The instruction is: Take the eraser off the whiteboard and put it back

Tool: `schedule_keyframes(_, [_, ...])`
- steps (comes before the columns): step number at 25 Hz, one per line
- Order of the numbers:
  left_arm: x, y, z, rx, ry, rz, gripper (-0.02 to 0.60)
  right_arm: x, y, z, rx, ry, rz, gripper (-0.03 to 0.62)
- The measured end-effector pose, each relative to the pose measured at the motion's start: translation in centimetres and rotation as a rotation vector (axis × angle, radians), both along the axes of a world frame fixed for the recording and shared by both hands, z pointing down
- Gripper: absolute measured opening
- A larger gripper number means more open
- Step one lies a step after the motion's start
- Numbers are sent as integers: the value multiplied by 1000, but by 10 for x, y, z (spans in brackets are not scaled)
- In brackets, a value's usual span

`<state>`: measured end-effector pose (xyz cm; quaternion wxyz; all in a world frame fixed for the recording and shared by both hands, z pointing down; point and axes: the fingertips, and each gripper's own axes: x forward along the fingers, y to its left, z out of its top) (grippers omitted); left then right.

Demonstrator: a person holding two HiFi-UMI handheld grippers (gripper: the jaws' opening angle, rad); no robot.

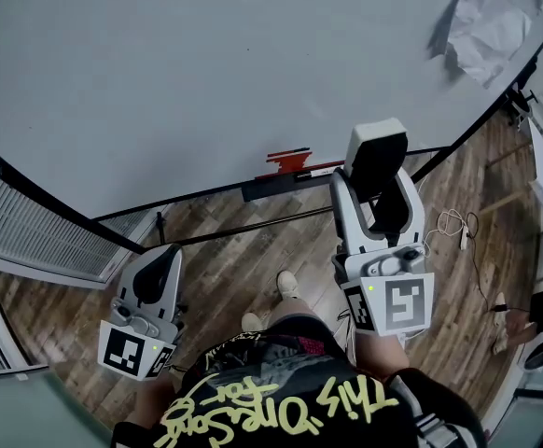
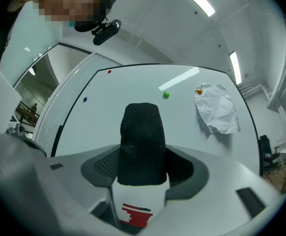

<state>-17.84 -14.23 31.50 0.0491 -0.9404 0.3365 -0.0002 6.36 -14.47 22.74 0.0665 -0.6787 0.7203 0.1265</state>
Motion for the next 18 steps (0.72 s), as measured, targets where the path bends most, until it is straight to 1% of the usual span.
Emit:
schedule_keyframes(10, [-9, -15, -4, -2, 19, -69, 8, -14, -37, -6, -6, 20, -67, 262])
schedule_keyframes(18, [-12, -27, 0, -18, 31, -110, 8, -19, -70, -7, -11, 27, -98, 262])
